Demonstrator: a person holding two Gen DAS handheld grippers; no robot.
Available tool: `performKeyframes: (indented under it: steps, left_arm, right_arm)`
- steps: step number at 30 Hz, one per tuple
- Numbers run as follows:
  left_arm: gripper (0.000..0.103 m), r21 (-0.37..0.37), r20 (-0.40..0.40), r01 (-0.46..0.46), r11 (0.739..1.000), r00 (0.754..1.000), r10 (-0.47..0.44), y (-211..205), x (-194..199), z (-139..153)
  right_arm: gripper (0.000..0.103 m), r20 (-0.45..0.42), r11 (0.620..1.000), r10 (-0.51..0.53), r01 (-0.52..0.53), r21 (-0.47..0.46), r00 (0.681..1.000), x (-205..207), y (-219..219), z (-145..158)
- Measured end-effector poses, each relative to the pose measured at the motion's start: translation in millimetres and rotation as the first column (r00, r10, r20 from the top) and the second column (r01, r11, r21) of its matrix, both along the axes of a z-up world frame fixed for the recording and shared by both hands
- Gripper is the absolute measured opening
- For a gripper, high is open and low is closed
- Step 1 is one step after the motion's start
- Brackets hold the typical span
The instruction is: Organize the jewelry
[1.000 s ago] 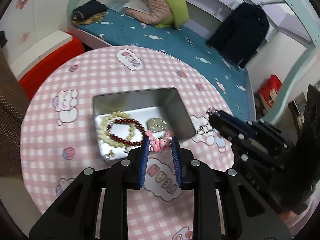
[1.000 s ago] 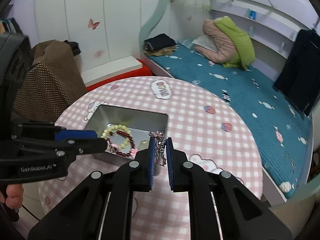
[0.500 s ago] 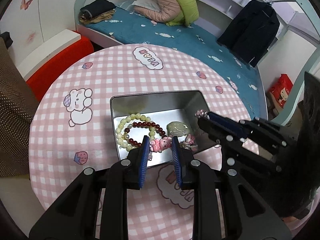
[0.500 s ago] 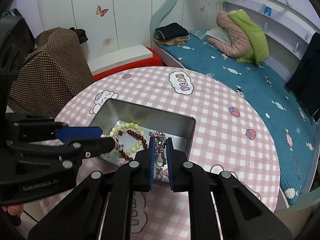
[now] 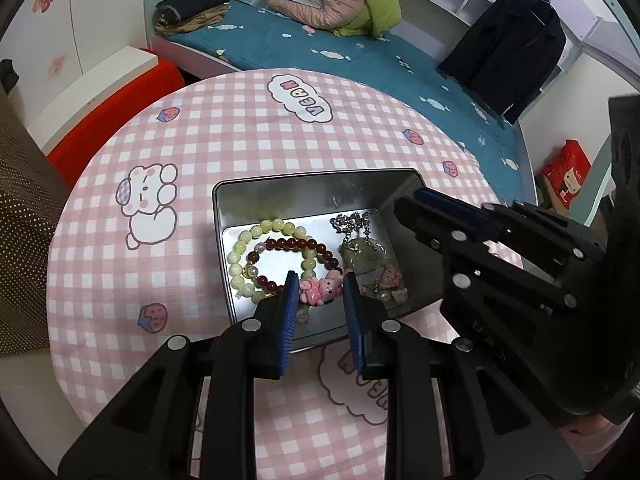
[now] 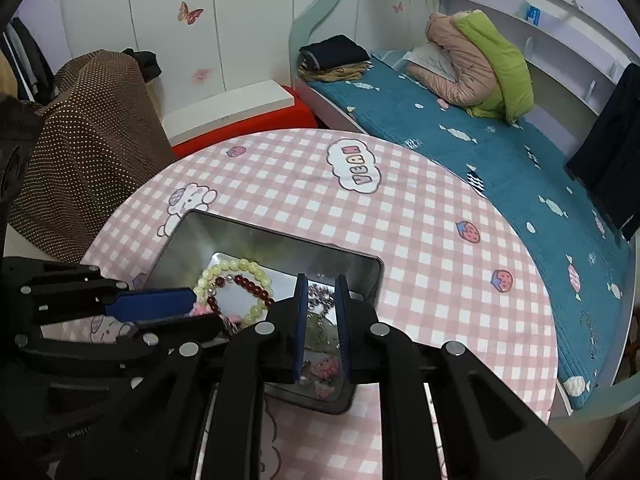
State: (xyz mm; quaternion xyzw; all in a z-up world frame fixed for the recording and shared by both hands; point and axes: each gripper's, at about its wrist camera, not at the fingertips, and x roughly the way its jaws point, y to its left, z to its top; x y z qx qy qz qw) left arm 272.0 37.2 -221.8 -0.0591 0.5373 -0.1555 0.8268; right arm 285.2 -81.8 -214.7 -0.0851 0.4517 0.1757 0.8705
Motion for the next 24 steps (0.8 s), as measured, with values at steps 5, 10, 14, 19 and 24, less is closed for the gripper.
performKeyframes:
  steps: [5,10,14,19,24]
  left_arm:
    - [0.039,0.031,-0.006,0.01,0.999,1.0,-0.01,-4,1,-1]
    - [0.039,0.046,0.001,0.006,0.999,1.0,-0.006,-5,-2,1]
    - [0.039,0.053,0.011,0.003,0.999,1.0,-0.004,-6,-8,5]
    - [0.039,0.084,0.037,-0.017,0.996,0.999,0.014,-10,-21,16]
    - [0.039,0.097,0.065,-0.051,0.994,0.997,0.044,-11,-39,29]
  right_arm:
    - [0.017,-0.008,1.0,-0.029,0.029,0.009,1.0,-2,-10,0]
    - [0.024,0.007,0.998,-0.052,0.051,0.026,0.999,-6,-20,6]
    - [0.033,0.025,0.997,-0.069,0.068,0.032,0.997,-14,-28,12]
    - [0.035,0.045,0.996,-0.083,0.081,0.046,0.996,-28,-37,19]
    - [0.042,0.072,0.995,-0.086,0.081,0.063,0.994,-49,-46,33]
